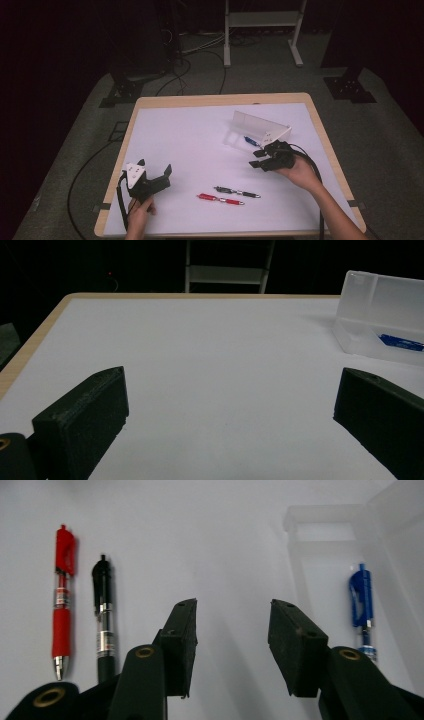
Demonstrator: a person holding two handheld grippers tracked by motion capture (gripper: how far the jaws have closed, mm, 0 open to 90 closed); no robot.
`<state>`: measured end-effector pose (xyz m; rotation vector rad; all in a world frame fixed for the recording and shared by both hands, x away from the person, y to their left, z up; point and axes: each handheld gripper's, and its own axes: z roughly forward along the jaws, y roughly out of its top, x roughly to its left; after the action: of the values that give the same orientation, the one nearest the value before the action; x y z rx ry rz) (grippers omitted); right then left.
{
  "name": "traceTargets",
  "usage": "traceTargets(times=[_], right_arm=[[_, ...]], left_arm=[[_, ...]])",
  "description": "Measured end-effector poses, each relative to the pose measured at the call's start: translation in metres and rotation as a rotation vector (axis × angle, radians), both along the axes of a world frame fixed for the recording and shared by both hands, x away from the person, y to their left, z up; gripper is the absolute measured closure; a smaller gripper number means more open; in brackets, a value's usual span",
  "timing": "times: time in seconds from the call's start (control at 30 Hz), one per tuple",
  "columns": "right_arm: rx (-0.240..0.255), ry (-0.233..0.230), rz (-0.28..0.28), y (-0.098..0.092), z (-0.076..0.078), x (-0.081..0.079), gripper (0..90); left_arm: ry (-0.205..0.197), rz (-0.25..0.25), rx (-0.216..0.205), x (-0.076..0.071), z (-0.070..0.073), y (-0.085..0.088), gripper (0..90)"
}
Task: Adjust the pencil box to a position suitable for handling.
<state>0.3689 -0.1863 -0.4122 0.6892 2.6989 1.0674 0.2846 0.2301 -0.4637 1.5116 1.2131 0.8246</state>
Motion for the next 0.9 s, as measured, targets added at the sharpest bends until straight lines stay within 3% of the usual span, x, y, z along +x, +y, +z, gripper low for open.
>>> traceTargets(times=[0.9], right_arm=[[0.010,0.056,0.138,0.033,-0.019,-0.038,53.3]], left_arm=[[0.003,-0.001,-0.004,0.000,0.000,0.000,0.4]])
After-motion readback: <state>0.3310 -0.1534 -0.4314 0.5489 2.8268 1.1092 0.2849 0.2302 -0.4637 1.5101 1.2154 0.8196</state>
